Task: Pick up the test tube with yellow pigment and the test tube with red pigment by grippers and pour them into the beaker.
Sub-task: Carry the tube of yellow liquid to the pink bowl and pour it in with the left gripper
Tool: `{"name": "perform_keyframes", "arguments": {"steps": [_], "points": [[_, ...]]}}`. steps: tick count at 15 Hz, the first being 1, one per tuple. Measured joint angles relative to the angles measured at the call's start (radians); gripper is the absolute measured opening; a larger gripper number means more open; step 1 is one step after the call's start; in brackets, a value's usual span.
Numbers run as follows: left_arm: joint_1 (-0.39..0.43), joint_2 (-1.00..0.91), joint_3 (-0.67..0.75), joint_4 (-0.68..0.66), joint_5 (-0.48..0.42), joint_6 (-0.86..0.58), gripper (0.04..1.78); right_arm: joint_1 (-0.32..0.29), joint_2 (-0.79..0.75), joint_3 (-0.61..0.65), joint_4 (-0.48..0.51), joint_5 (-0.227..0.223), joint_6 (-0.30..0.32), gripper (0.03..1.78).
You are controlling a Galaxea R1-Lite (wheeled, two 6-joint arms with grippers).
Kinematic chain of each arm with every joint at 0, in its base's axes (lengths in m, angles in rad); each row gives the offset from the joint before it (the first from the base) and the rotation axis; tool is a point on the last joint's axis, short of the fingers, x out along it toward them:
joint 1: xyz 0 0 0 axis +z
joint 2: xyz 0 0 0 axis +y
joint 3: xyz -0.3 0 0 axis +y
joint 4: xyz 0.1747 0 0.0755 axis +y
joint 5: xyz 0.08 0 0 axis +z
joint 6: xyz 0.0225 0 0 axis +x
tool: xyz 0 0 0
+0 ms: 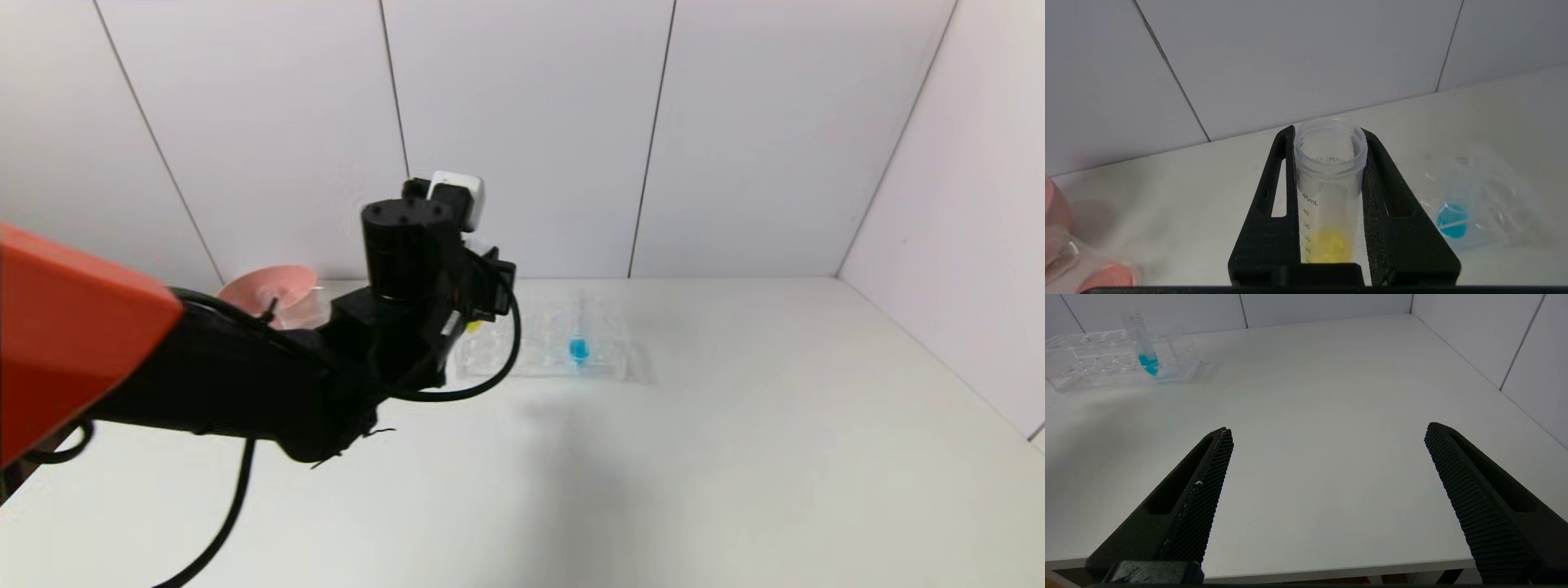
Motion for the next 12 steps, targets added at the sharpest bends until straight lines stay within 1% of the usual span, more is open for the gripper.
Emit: {"name": "perform_keyframes", "arguments": {"steps": [2,5,8,10,12], "points": [[0.081,-0.131,0.112,0.059,-0.129,0.001,0.45,0.000,0.000,0.000,0.000,0.000,0.000,1.71],[0.274,-0.308,0.217,0.181,-0.366,0.005,0.45,0.000,0.000,0.000,0.000,0.000,0.000,1.71],[0.479,-0.417,0.240,0.316,-0.596,0.029,0.45,0.000,0.000,0.000,0.000,0.000,0.000,1.71],[0.605,-0.446,0.228,0.399,-0.734,0.088,0.45,0.000,0.000,0.000,0.000,0.000,0.000,1.71],[0.690,-0.438,0.183,0.502,-0.835,0.174,0.45,0.000,0.000,0.000,0.000,0.000,0.000,1.71]]}}
